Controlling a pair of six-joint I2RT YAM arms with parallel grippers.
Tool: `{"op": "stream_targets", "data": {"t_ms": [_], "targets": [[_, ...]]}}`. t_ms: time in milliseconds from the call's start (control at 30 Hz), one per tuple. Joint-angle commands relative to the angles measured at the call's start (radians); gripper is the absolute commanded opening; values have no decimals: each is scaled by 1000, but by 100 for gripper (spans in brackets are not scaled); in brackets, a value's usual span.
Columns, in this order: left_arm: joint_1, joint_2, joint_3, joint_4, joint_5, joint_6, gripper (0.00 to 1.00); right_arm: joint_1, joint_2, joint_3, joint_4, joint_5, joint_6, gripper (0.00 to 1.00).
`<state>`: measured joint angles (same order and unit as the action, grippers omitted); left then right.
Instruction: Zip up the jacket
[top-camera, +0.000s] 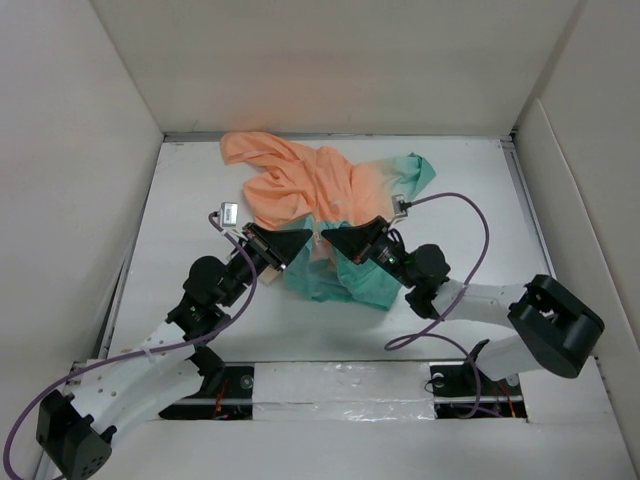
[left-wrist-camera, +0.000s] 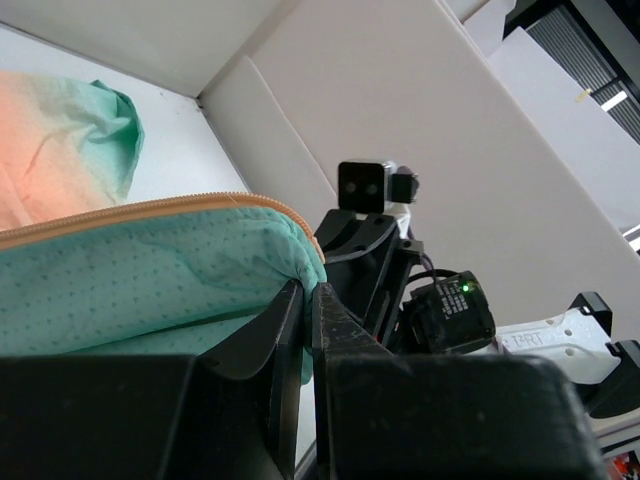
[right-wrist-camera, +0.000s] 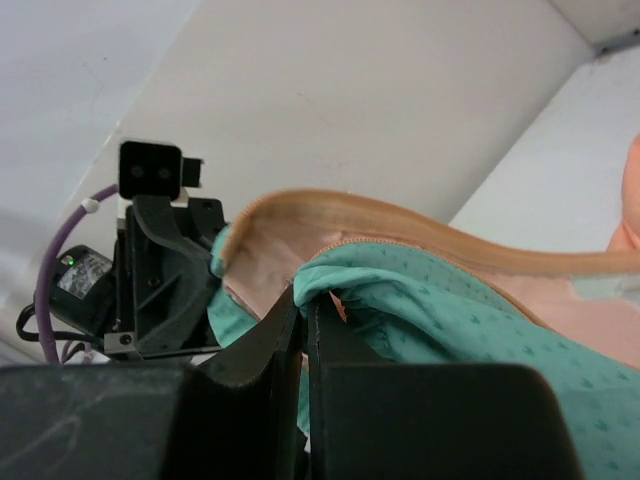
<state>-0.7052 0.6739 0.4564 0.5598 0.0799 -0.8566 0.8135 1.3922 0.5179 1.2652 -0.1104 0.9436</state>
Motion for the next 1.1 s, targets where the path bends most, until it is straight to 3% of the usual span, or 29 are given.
{"op": "stream_targets", "data": {"t_ms": [0,1067], "targets": [[3,-14,2,94,14,25,0,-5,-4,-13,263,-44,72,0],[-7,-22,-38,69,3,68,0,-34,-91,-15,247,-37,95,0]]}}
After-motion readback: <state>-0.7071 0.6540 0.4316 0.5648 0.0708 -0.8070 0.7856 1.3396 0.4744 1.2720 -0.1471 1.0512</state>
